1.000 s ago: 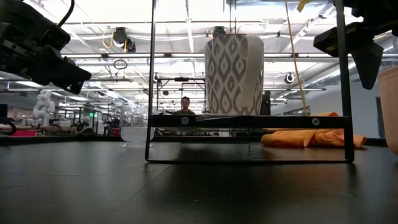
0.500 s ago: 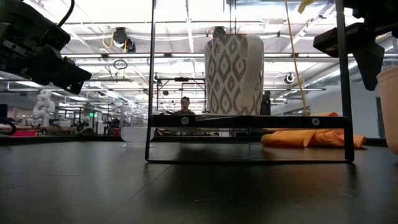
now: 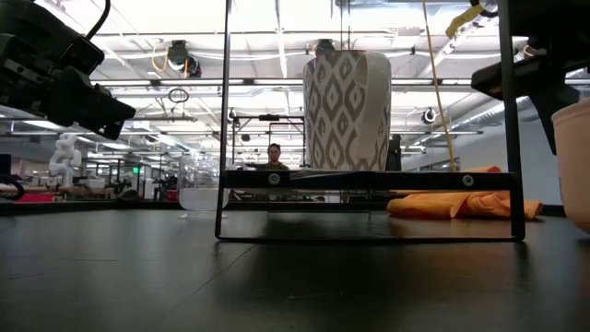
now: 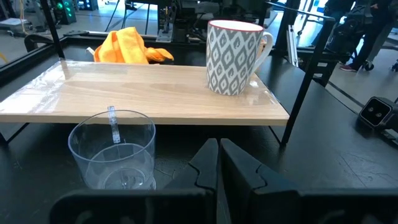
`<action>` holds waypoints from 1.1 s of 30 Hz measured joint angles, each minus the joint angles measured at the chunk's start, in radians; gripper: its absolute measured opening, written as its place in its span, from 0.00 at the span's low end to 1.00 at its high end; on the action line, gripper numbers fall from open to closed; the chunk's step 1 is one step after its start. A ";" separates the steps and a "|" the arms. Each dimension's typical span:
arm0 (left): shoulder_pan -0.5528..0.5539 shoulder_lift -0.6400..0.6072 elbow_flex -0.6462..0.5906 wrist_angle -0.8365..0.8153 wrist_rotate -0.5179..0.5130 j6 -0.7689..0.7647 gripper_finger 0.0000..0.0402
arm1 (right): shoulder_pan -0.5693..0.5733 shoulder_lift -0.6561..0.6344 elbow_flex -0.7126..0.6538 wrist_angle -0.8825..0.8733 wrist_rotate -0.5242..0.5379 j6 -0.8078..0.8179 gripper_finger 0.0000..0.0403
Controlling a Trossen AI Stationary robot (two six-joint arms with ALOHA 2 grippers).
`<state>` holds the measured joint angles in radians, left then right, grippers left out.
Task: Stack small to large cups/mugs on shelf
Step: Put the orange cup on the shelf
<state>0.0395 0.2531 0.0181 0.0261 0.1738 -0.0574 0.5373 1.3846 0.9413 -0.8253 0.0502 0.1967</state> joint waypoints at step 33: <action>0.000 0.000 0.000 0.001 0.000 0.000 0.05 | -0.019 -0.051 0.000 -0.025 0.006 0.000 0.01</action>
<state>0.0395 0.2531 0.0181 0.0269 0.1738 -0.0572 0.5188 1.3334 0.9413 -0.8508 0.0563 0.1965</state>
